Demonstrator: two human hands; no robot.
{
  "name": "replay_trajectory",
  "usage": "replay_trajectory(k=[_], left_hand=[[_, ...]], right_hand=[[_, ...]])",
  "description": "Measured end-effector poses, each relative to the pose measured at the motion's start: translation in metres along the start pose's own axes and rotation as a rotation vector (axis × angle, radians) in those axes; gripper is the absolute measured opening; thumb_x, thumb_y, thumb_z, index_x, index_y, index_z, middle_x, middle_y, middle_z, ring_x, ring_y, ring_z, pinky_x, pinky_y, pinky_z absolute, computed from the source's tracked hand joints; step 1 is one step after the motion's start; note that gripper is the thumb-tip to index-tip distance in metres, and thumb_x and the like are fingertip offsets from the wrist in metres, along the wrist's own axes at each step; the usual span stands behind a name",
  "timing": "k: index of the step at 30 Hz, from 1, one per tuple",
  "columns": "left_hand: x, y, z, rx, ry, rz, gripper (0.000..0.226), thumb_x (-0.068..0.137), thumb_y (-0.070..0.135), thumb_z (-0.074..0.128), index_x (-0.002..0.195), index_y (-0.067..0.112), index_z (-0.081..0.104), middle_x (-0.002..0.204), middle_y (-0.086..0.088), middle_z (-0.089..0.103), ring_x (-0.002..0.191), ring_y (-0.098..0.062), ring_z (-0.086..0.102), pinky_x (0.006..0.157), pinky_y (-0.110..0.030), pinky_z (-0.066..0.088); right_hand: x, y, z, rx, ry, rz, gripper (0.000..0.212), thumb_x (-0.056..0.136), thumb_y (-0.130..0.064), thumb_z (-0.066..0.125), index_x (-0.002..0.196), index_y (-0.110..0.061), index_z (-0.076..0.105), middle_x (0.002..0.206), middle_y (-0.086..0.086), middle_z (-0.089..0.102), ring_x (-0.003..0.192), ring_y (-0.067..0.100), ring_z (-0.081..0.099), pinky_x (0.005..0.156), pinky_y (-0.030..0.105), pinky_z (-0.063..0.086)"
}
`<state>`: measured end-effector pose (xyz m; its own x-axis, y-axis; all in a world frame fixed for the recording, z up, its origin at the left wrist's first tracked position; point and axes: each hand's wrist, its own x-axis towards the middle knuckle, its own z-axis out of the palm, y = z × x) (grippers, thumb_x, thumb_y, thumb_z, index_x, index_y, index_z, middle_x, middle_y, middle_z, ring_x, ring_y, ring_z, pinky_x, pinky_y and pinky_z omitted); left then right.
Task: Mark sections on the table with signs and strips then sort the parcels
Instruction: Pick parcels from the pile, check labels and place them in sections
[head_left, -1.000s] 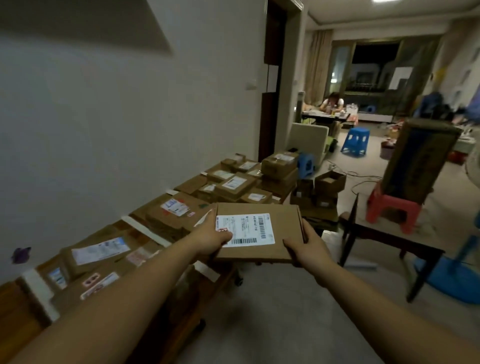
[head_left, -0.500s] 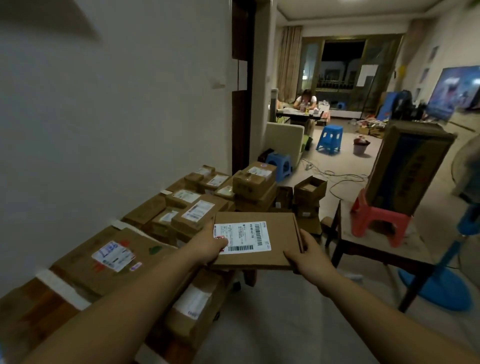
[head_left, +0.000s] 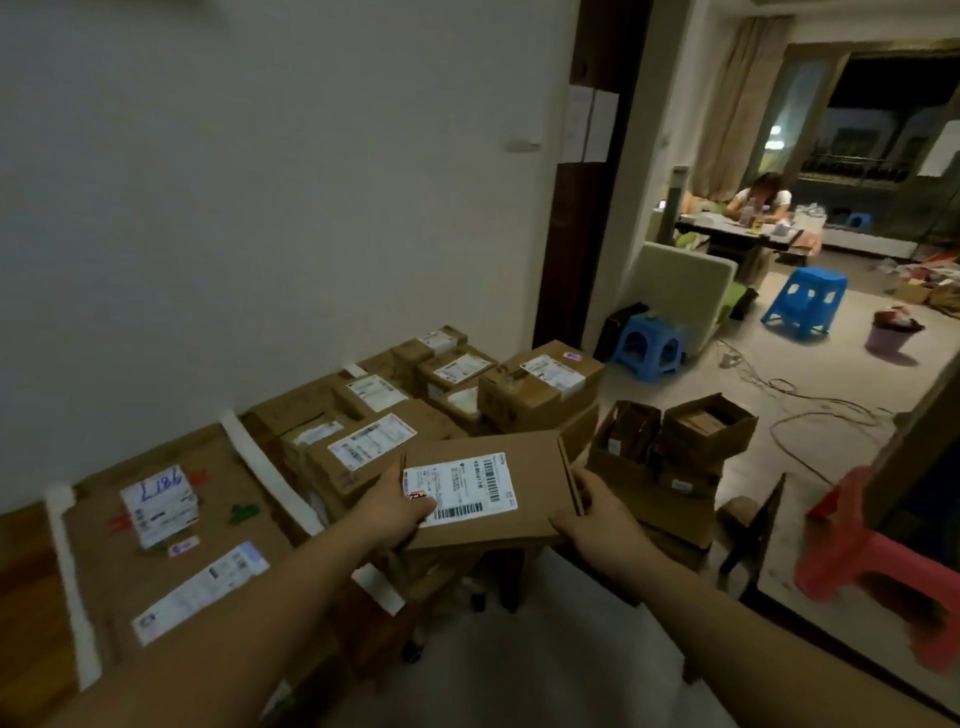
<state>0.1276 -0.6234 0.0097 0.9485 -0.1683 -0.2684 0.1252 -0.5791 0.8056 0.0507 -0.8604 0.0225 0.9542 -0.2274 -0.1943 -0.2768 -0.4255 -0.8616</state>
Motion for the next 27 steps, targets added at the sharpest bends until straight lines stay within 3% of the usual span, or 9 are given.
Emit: replay_trajectory(k=[3,6,9,12,17,21,25,27], left_hand=[[0.006,-0.007,-0.006,0.027,0.067,-0.015,0.069,0.088,0.019,0.064,0.145,0.016,0.025,0.144,-0.005,0.043,0.13,-0.021,0.043,0.107,-0.034,0.036],[0.014,-0.013,-0.018,0.04,0.122,-0.062,0.082,0.088,0.022,0.064,0.15,0.017,0.011,0.148,-0.003,0.036,0.131,-0.022,0.041,0.109,-0.033,0.036],[0.025,-0.019,-0.03,0.057,0.177,-0.077,0.079,0.09,0.021,0.062,0.151,0.017,0.012,0.148,-0.005,0.036,0.129,-0.023,0.043,0.105,-0.032,0.039],[0.034,-0.02,-0.041,0.005,0.225,-0.112,0.074,0.09,0.019,0.061,0.15,0.017,0.017,0.144,-0.006,0.04,0.124,-0.022,0.047,0.1,-0.035,0.045],[0.046,-0.02,-0.049,-0.044,0.278,-0.157,0.069,0.09,0.017,0.061,0.148,0.021,0.023,0.14,-0.003,0.045,0.119,-0.018,0.051,0.096,-0.028,0.046],[0.045,-0.033,-0.026,-0.097,0.31,-0.229,0.055,0.091,0.022,0.059,0.138,0.034,0.033,0.126,0.003,0.051,0.103,-0.008,0.054,0.086,-0.02,0.049],[0.038,-0.046,0.015,-0.121,0.393,-0.339,0.053,0.09,0.032,0.057,0.14,0.03,0.04,0.138,-0.003,0.043,0.117,-0.018,0.053,0.101,-0.037,0.047],[0.033,-0.034,0.038,-0.119,0.437,-0.38,0.05,0.093,0.027,0.055,0.141,0.026,0.04,0.14,-0.002,0.036,0.122,-0.019,0.049,0.104,-0.031,0.044]], right_hand=[[0.033,-0.009,0.011,-0.031,-0.092,-0.064,0.045,0.093,-0.019,0.058,0.135,-0.025,0.044,0.117,-0.011,0.056,0.101,0.005,0.048,0.091,0.028,0.045],[0.065,-0.02,0.027,-0.072,-0.164,-0.092,0.041,0.093,-0.019,0.058,0.132,-0.023,0.046,0.096,-0.02,0.044,0.095,0.002,0.043,0.08,0.02,0.039],[0.096,-0.031,0.045,-0.13,-0.217,-0.139,0.037,0.093,-0.018,0.057,0.129,-0.022,0.048,0.103,-0.015,0.049,0.106,0.009,0.048,0.087,0.025,0.037],[0.121,-0.041,0.055,-0.164,-0.249,-0.162,0.039,0.094,-0.02,0.056,0.132,-0.02,0.046,0.12,-0.006,0.055,0.102,0.007,0.046,0.088,0.026,0.037],[0.162,-0.049,0.063,-0.268,-0.357,-0.202,0.058,0.093,-0.018,0.056,0.146,-0.02,0.032,0.141,0.003,0.046,0.128,0.021,0.045,0.104,0.038,0.039],[0.188,-0.033,0.066,-0.318,-0.504,-0.258,0.06,0.094,-0.018,0.054,0.148,-0.023,0.029,0.145,0.003,0.042,0.132,0.022,0.042,0.108,0.039,0.038],[0.209,-0.008,0.059,-0.295,-0.623,-0.285,0.056,0.094,-0.018,0.056,0.145,-0.026,0.034,0.145,0.0,0.043,0.131,0.02,0.044,0.108,0.038,0.039],[0.218,0.007,0.052,-0.265,-0.685,-0.283,0.055,0.093,-0.016,0.057,0.143,-0.027,0.037,0.141,-0.002,0.048,0.127,0.017,0.048,0.106,0.039,0.043]])
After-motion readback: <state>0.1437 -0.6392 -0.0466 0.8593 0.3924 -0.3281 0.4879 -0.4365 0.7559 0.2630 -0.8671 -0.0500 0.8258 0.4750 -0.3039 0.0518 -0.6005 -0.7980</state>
